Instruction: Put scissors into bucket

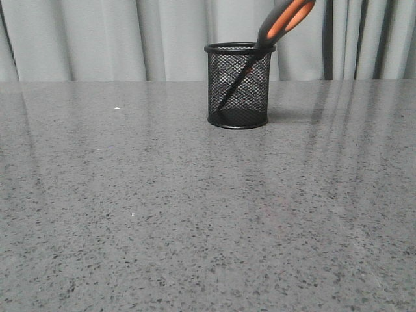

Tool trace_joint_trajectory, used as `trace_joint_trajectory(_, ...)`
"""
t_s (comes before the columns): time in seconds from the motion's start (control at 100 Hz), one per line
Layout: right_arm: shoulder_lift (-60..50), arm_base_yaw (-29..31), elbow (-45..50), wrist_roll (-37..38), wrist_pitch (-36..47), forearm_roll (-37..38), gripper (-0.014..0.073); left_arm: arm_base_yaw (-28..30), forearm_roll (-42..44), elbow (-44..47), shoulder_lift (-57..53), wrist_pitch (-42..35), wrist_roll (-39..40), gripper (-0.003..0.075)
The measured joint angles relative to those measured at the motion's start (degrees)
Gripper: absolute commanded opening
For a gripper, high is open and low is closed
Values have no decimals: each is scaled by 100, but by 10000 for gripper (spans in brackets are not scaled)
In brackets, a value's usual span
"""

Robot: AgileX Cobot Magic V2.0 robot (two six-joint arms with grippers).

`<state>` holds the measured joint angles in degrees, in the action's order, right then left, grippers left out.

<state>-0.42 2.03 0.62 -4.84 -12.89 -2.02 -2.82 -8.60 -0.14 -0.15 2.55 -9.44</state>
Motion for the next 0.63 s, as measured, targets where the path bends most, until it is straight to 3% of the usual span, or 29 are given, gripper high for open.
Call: trace_joint_trajectory(0.63,0,0,0,11,247,12,-65,0,-3,0,0,0,9,-21)
